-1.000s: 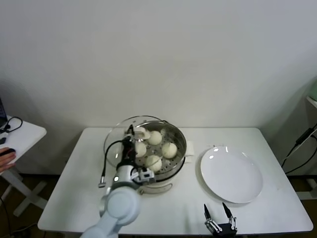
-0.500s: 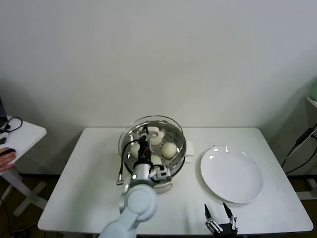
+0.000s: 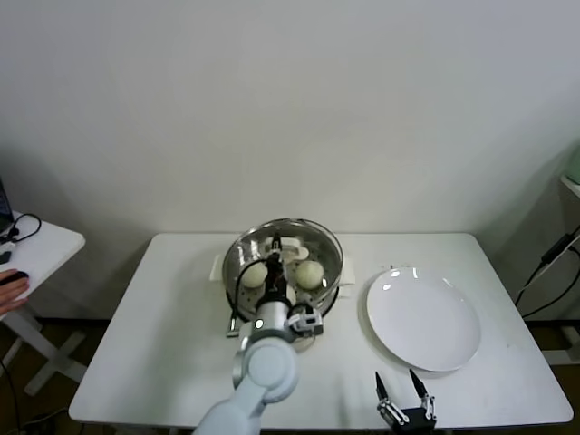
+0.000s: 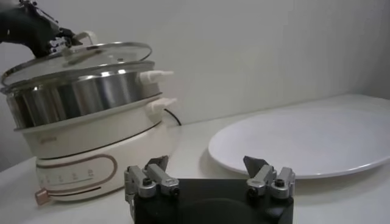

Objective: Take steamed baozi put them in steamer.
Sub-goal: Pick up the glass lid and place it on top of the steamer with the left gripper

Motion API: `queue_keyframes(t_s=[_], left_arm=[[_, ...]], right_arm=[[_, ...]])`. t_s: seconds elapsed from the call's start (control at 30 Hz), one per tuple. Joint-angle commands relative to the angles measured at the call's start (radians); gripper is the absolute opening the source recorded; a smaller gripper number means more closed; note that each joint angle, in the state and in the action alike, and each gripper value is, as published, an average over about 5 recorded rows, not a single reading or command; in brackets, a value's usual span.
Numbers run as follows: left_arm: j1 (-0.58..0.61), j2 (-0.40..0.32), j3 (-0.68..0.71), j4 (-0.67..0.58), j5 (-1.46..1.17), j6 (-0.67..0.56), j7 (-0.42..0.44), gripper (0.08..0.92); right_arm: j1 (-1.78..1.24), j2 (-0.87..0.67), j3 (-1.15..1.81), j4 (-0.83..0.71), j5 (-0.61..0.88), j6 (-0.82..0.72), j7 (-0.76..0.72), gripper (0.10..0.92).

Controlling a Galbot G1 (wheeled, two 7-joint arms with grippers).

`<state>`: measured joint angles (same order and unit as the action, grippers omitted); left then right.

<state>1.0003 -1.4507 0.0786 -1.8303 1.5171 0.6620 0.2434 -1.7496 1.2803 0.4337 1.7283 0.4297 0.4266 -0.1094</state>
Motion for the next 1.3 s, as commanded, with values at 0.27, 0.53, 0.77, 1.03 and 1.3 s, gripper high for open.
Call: queue_keyframes(t_s=[0.27, 0.53, 0.77, 1.03, 1.3], left_arm=[[0.005, 0.004, -0.002, 0.032, 0.033, -0.014, -0.001, 0.137], [0.001, -0.006, -0.007, 0.045, 0.028, -0.018, -0.004, 0.137], [0.001, -0.009, -0.008, 0.057, 0.031, -0.024, -0.017, 0.137], [0.001, -0.001, -0.013, 0.062, 0.024, -0.03, -0.021, 0.137], [0.007, 0.0, -0.012, 0.059, 0.01, -0.027, -0.045, 0.137]], right_arm=[[0.005, 0.001, 0.0, -0.001, 0.002, 0.001, -0.002, 0.823], [0.005, 0.001, 0.001, -0.002, 0.003, 0.003, -0.003, 0.823], [0.006, 0.003, 0.001, -0.002, 0.003, 0.006, -0.003, 0.823], [0.007, 0.003, 0.0, -0.004, 0.003, 0.01, -0.004, 0.823], [0.009, 0.003, -0.001, -0.003, 0.005, 0.012, -0.004, 0.823]])
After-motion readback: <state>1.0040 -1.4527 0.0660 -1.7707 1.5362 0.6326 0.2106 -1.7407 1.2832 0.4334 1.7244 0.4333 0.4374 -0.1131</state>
